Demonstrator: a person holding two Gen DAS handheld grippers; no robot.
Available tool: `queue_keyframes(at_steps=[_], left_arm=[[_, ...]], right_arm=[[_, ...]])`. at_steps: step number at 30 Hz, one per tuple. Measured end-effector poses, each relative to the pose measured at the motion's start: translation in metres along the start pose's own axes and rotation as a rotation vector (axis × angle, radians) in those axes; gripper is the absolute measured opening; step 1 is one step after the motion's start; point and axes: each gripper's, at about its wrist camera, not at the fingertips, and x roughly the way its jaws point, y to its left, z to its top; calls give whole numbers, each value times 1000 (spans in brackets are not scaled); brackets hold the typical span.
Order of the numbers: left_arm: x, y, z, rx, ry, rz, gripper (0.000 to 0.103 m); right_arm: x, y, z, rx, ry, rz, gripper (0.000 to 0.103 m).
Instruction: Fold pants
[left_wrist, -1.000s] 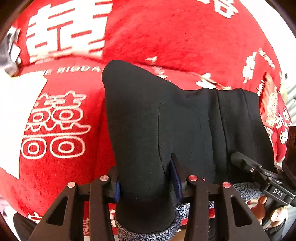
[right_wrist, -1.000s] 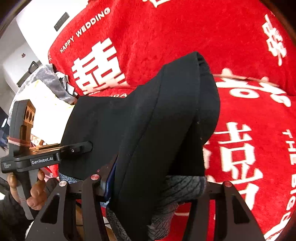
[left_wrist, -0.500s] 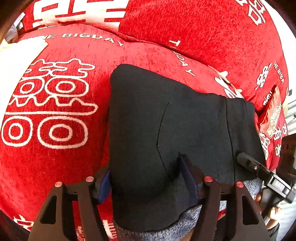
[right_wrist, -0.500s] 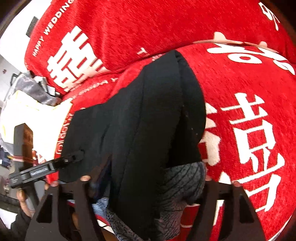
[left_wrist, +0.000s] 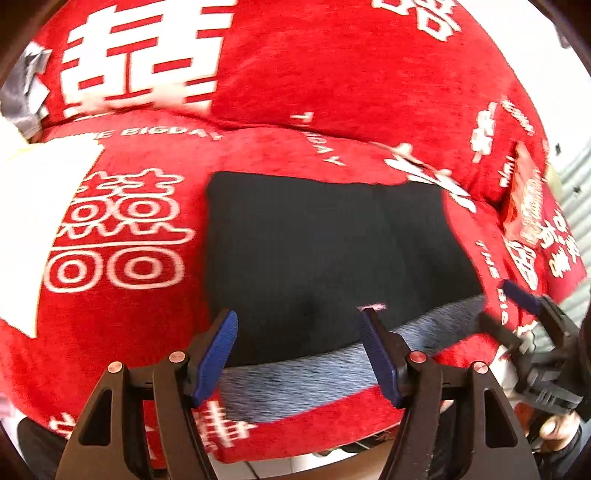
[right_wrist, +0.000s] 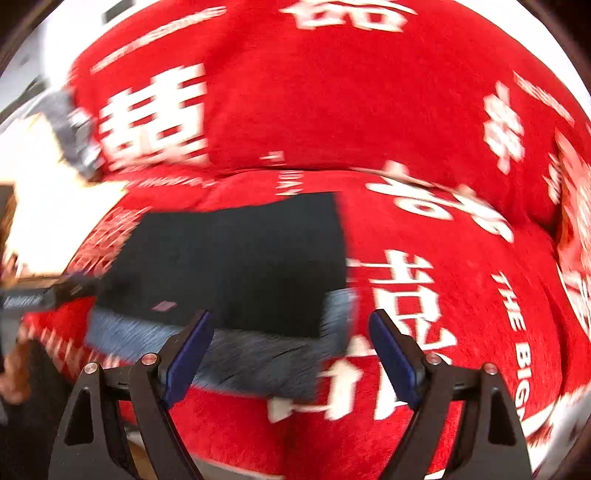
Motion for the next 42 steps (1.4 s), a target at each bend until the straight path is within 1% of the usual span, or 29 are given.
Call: queue_keyframes(at_steps=[1,3,5,6,8,10,12,15,18,20,21,22,23,24,26,27,28,29,31,33,35,36,37,38,39,42], left_arm=[[6,-3,-2,12,13,-4,69],[15,-3,-5,9,37,4,69],[26,1,-9,10,55,17,69],[30,3,-10,10,65,19,69],[35,6,-13,7,74,26,69],[35,4,-14,23,71,33,69],[34,3,-12,30,79,41,69],[28,6,2,-1,58,15,69],[31,10,22,-31,42,18,69],[41,9,32,-26,57,22,69],[49,7,36,-20,68,42,69],[53,7,37,-16,79,54,71],[60,6,38,-11,99,75,73],[64,4,38,0,113,82,74],[63,-3,41,29,103,109,74],[60,-3,47,27,92,100,74],[58,-1,51,14,82,86,74],[58,1,57,0,76,79,74],[66,10,73,-37,86,94,74],[82,17,88,-48,122,102,74],[94,17,96,-39,147,120,74],[100,16,99,-28,158,134,74],[107,13,103,-12,170,155,75],[110,12,104,-5,174,165,77],[114,11,106,-2,180,163,82],[114,10,112,-18,183,167,82]], right_arm=[[4,5,-2,-20,10,18,88],[13,9,-4,-24,34,25,88],[27,4,-7,13,56,58,88],[31,1,-9,20,61,63,88],[42,-4,-13,20,99,69,88],[45,-3,-16,13,103,63,88],[36,-4,-14,6,95,65,88],[23,-3,0,14,45,78,88],[26,-3,21,1,21,80,88],[40,0,34,-22,35,99,88],[48,1,38,-29,50,107,88],[60,2,42,-35,87,117,88],[79,3,45,-41,159,112,88],[90,3,47,-52,192,85,88],[96,5,53,-83,187,54,88],[96,6,57,-89,182,47,88],[95,5,60,-88,173,46,88],[92,5,65,-93,144,47,88],[96,7,72,-120,121,42,89],[111,10,81,-161,143,16,89],[130,12,89,-193,174,-17,90],[141,12,93,-195,197,-36,97],[149,10,97,-183,212,-42,101],[156,6,101,-158,222,-32,102],[161,3,104,-129,230,-19,103],[166,-2,108,-94,245,-15,103]])
